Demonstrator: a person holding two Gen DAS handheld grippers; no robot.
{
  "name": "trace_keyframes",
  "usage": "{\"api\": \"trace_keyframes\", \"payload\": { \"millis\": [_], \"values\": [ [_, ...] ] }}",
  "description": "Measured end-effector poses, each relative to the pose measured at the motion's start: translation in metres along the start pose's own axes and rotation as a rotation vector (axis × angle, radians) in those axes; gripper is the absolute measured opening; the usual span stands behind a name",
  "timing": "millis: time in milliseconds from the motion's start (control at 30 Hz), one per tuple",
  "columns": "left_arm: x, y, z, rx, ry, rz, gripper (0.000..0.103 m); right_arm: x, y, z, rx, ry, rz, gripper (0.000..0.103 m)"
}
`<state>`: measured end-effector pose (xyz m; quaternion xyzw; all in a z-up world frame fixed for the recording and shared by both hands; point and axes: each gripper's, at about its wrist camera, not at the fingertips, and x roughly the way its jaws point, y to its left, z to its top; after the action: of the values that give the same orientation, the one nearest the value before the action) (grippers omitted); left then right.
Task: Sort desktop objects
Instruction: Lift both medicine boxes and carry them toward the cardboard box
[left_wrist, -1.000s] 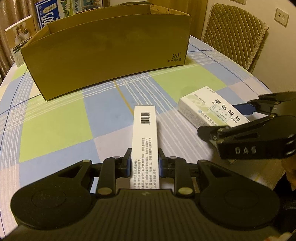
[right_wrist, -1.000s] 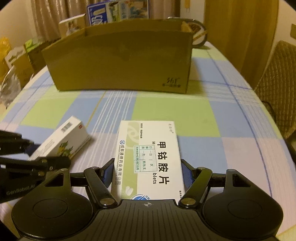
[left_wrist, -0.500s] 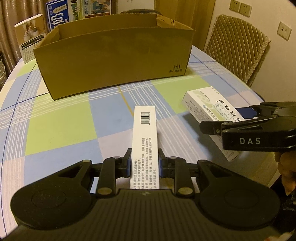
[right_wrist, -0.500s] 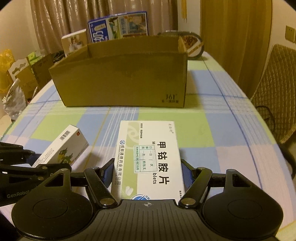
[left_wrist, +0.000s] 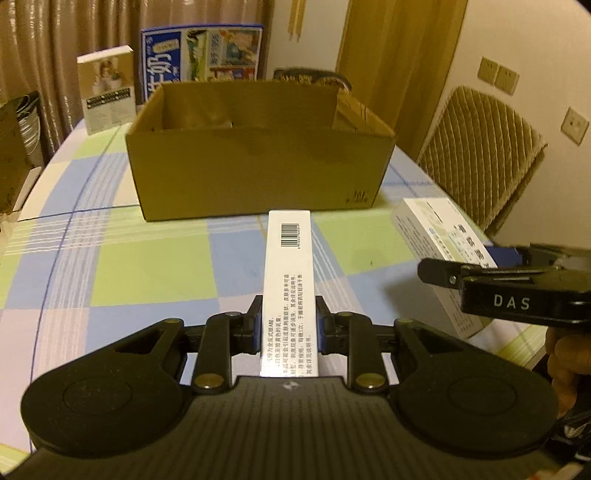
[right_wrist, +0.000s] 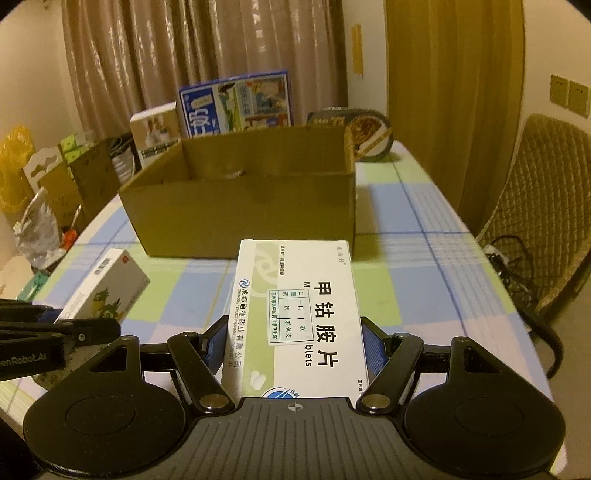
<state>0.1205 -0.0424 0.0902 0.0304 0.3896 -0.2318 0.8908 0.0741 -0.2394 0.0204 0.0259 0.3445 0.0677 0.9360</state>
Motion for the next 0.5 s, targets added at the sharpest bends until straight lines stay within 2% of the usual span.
{"api": "trace_keyframes", "payload": {
  "millis": [267, 500],
  "values": [
    [-0.030, -0.002, 0.010, -0.031, -0.047, 0.012, 0.021, -0.020, 0.003, 0.017, 0.005, -0.033, -0.003, 0.068],
    [-0.041, 0.000, 0.021, -0.040, -0.075, 0.022, 0.021, -0.024, 0.008, 0.030, -0.010, -0.048, -0.004, 0.068]
  ]
}}
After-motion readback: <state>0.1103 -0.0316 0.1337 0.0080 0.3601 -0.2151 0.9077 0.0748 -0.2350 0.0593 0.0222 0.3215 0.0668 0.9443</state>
